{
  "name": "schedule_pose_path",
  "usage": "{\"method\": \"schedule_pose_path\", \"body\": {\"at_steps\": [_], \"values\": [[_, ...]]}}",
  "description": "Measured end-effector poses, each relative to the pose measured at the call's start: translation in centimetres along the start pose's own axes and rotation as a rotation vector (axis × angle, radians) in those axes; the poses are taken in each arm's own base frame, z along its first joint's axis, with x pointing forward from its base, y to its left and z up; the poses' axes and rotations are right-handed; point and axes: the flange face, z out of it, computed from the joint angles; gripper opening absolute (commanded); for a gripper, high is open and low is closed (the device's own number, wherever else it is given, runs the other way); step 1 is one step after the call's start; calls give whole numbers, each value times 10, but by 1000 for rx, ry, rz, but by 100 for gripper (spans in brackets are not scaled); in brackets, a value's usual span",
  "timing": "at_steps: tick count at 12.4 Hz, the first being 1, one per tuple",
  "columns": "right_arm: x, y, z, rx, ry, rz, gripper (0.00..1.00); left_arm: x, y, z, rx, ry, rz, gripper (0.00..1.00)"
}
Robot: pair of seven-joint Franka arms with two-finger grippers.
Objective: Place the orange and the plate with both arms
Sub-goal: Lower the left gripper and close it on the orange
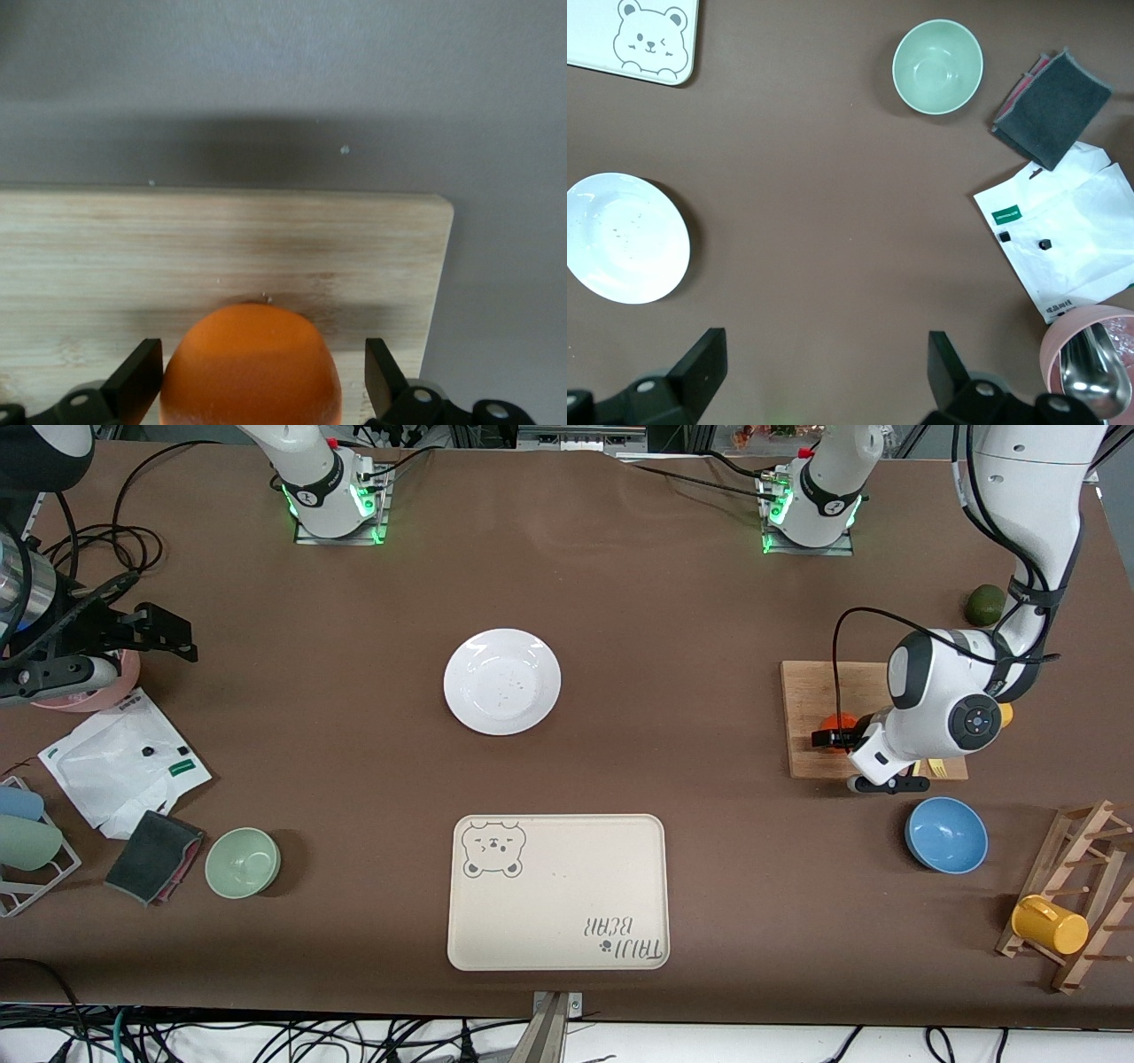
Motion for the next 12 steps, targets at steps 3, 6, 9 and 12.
{"method": "schedule_pose_path", "body": {"at_steps": [3, 6, 9, 12], "values": [[0, 0, 0, 0, 0, 0, 100, -5, 0, -2, 8, -1, 6, 69], [0, 0, 0, 0, 0, 0, 100, -6, 3, -7, 10, 7, 13, 27], [0, 0, 0, 0, 0, 1, 100, -6, 9, -17, 11, 26, 23, 26], [0, 1, 0, 0, 0, 1, 100, -5, 53, -47, -1, 83, 9, 28]]}}
